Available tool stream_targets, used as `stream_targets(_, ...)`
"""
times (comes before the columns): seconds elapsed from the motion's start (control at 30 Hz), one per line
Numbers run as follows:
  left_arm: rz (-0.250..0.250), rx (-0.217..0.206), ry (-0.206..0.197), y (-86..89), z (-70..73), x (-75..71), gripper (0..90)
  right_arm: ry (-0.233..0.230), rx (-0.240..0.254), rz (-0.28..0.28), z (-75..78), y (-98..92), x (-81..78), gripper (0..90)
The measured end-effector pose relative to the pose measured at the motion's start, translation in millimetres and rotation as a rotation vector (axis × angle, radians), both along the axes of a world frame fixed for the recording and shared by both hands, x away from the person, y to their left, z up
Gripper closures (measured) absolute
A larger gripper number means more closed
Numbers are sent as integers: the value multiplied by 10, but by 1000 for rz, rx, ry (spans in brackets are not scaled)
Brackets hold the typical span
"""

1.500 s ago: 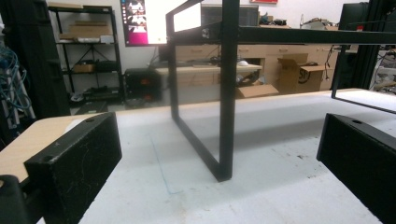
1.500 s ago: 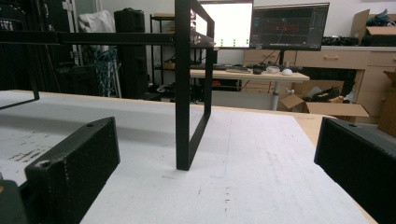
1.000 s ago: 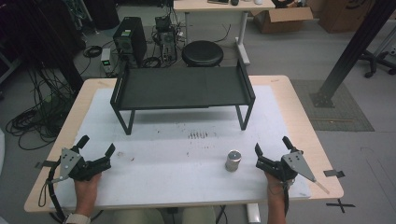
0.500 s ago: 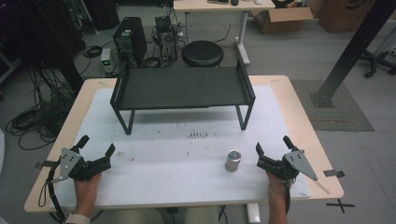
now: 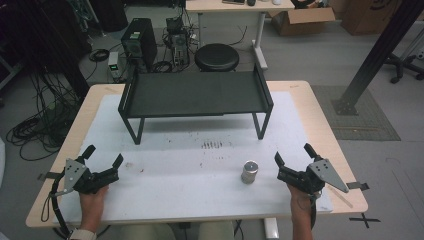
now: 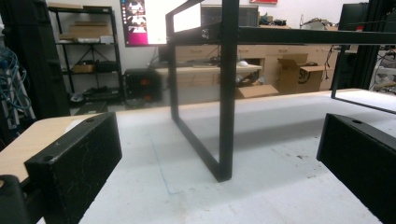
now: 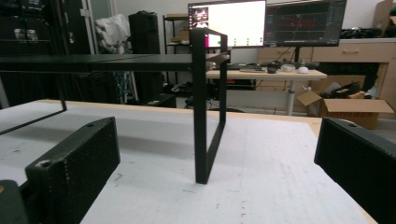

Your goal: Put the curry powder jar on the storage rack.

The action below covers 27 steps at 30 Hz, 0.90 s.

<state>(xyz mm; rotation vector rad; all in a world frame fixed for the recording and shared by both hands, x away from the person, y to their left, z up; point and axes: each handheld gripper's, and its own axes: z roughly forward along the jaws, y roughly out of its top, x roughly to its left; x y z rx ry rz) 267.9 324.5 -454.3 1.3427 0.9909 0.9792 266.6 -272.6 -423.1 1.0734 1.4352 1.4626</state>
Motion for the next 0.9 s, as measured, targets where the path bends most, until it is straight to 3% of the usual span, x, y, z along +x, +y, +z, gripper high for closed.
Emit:
stream_targets(0.5, 0, -2, -1, 1, 0, -1, 3, 9, -33, 91, 251, 188, -133, 0)
stream_targets(0.9, 0, -1, -1, 1, 0, -1, 3, 39, -52, 160, 238, 368, -188, 0)
